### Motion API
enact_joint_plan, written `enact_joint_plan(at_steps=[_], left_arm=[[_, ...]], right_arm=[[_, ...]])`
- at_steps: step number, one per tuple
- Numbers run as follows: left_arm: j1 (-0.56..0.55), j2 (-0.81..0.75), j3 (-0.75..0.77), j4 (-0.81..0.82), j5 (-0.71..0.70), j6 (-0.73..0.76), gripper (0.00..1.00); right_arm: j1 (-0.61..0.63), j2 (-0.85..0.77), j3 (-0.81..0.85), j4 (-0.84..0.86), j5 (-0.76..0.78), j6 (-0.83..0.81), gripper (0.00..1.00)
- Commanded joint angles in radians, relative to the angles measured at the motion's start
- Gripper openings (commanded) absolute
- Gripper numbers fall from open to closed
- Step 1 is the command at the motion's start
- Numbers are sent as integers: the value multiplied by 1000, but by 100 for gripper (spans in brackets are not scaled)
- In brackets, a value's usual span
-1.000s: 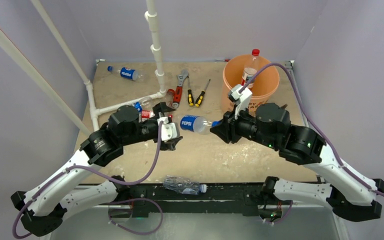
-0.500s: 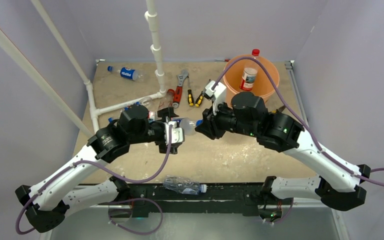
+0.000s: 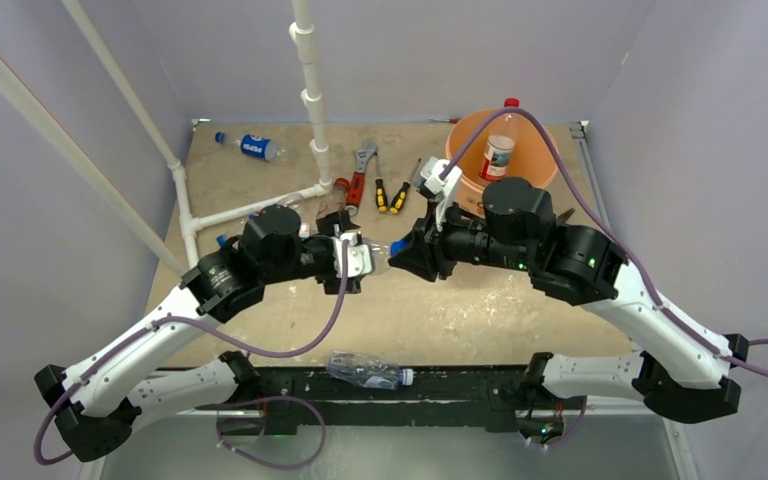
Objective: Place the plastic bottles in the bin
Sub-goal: Place the plastic bottle in the trash bin.
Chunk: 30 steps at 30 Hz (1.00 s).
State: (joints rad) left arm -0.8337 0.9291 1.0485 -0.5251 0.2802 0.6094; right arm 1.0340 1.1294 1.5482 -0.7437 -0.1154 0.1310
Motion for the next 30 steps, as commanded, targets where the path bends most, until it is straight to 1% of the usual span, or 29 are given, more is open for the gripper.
enact_joint_plan(at_steps=[1, 6, 9, 11, 12, 13, 14, 15, 17, 18, 19, 21, 22, 24, 26, 27, 28, 30], left_arm=[[-5, 19, 13, 86, -37, -89, 72], [-5, 19, 5, 104, -1, -124, 51], [-7, 19, 4, 124, -32, -156, 42], [-7, 16, 2, 140, -36, -174, 35], [-8, 13, 0, 145, -32, -179, 31], [-7, 12, -1, 153, -29, -186, 26], [-7, 9, -3, 160, -28, -192, 25], [-7, 6, -4, 164, -28, -198, 23], [-8, -1, -6, 173, -33, -209, 22], [-8, -6, -10, 183, -45, -223, 22], [-7, -17, -18, 209, -68, -251, 22], [-7, -49, -44, 282, -108, -332, 21], [-8, -69, -58, 327, -110, -381, 19], [-7, -111, -114, 444, -107, -505, 17], [-7, -144, -171, 574, -102, -651, 17], [-7, -154, -196, 630, -101, -723, 17], [-8, -160, -218, 676, -97, -789, 17], [-7, -161, -252, 758, -90, -901, 17]], right_arm=[[3, -45, 30, 21, -25, -11, 0], [2, -64, 9, 35, -18, -3, 0], [3, -68, 2, 46, -15, 8, 0], [3, -66, 1, 58, -20, 13, 0], [3, -66, -1, 65, -29, 14, 2], [3, -66, -4, 74, -36, 15, 18], [3, -67, -7, 83, -38, 16, 35], [3, -71, -9, 92, -37, 18, 49], [2, -88, -17, 115, -24, 27, 68], [3, -102, -23, 134, -9, 33, 84], [3, -124, -33, 157, 8, 41, 91], [3, -187, -80, 239, 57, 63, 95], [2, -230, -141, 297, 89, 85, 96], [2, -370, -299, 487, 154, 135, 97], [3, -499, -501, 766, 210, 188, 98], [3, -549, -588, 880, 221, 210, 99], [2, -578, -649, 972, 216, 226, 99], [2, -574, -686, 1048, 233, 255, 99]])
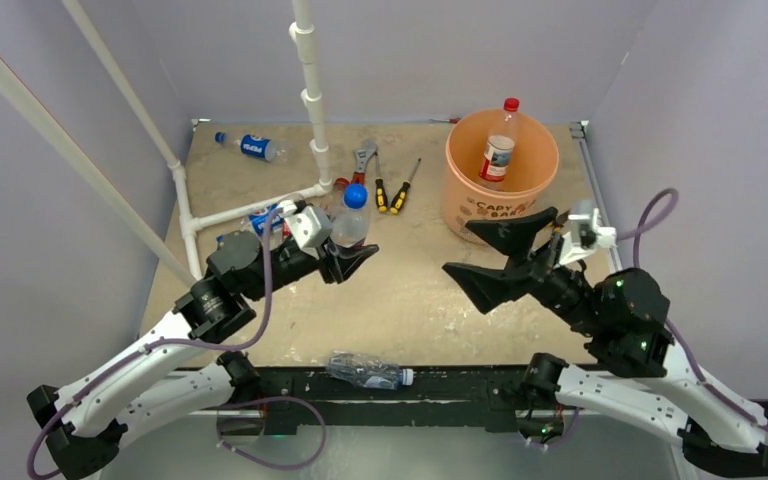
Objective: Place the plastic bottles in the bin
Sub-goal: Place the plastic bottle in the trash bin.
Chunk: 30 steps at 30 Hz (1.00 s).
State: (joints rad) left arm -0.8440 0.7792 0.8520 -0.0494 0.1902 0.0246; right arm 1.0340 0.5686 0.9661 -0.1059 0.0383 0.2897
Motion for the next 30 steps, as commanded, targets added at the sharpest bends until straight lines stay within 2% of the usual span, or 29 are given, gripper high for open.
enact_joint_plan(at_steps=[1, 7, 12, 20, 30], left_arm=[[3, -5, -70, 298, 0, -373, 16], [3, 56, -19, 187, 48, -379, 16], [3, 51, -24, 170, 45, -366, 16], [3, 55, -25, 154, 45, -356, 15], [3, 49, -19, 138, 58, -357, 15]], right_arm=[[2, 10, -94, 417, 86, 99, 99], [3, 239, 85, 344, 98, 121, 97], [3, 388, 227, 256, 92, 124, 93], [1, 487, 293, 204, 89, 135, 84], [1, 587, 412, 121, 105, 130, 59]])
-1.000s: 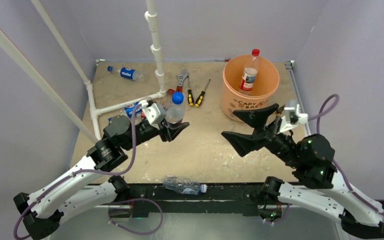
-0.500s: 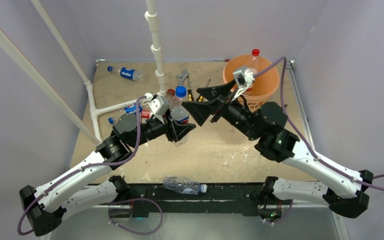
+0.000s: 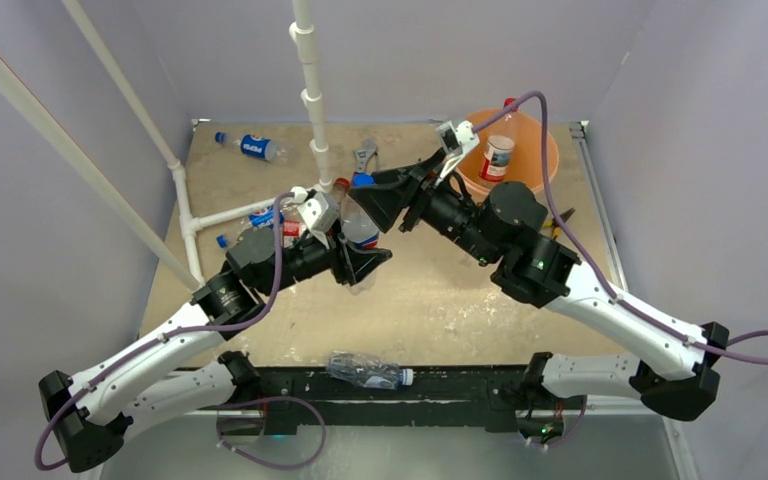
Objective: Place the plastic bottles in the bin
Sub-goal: Place the plastic bottle in the trash bin.
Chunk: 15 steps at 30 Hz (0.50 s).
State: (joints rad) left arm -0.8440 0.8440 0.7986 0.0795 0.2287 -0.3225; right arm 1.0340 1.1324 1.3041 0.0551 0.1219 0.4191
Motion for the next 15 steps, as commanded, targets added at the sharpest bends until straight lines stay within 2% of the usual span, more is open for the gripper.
enact_joint_plan(at_steps=[1, 4, 6, 9, 12, 13, 15], left_arm=[[2, -17, 35, 8, 22, -10, 15], [2, -20, 37, 0, 24, -8, 15], [3, -23, 39, -10, 25, -2, 15], [3, -28, 30, -5, 26, 0, 15], [2, -17, 33, -11, 28, 3, 17], [3, -13, 38, -21, 29, 5, 20], [3, -8, 49, -39, 37, 20, 32]], right_arm=[[1, 33, 85, -51, 16, 1, 57], [1, 60, 106, -97, 12, 6, 54], [1, 72, 109, -108, 7, 9, 49], [2, 82, 117, -133, -4, 13, 33], [1, 68, 105, -135, -5, 10, 5], [1, 61, 98, -135, 0, 9, 0], [1, 45, 81, -122, 3, 9, 0]])
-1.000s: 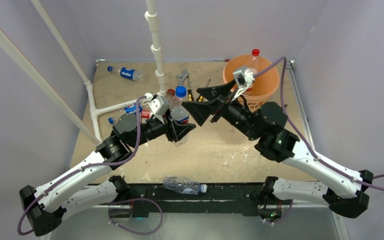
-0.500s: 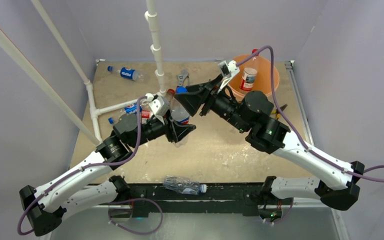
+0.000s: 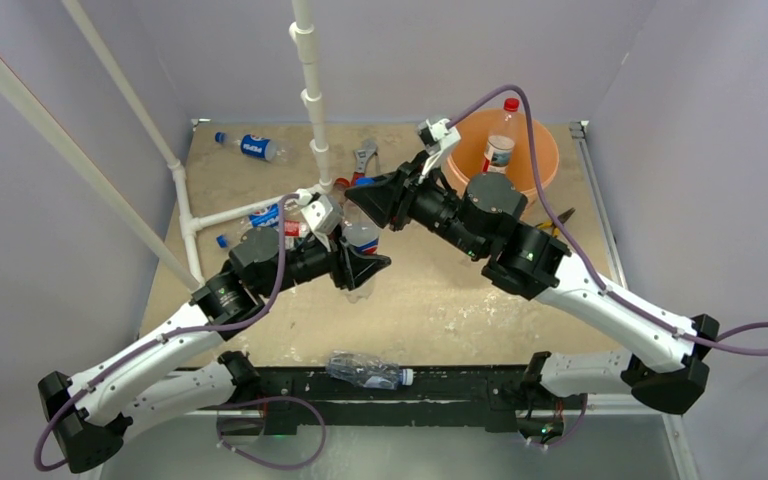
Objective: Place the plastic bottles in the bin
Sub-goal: Place the plastic bottle in the trash bin.
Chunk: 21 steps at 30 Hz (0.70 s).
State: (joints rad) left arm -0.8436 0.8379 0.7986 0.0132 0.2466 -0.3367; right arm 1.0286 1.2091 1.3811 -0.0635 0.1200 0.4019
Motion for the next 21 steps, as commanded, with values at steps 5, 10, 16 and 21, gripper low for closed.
enact_joint_plan(at_steps=[5, 10, 16, 21], left_arm=[[3, -33, 43, 24, 6, 41, 64], [2, -92, 13, 38, -73, 19, 96], [2, -190, -3, 1, -207, 11, 99], [3, -288, -25, -63, -337, 12, 99]], right_arm=[[7, -58, -16, 3, -23, 17, 0], [7, -109, -43, 20, -29, 9, 0], [7, -212, -46, 9, 19, -37, 0], [7, -317, -34, -14, 100, -76, 0]])
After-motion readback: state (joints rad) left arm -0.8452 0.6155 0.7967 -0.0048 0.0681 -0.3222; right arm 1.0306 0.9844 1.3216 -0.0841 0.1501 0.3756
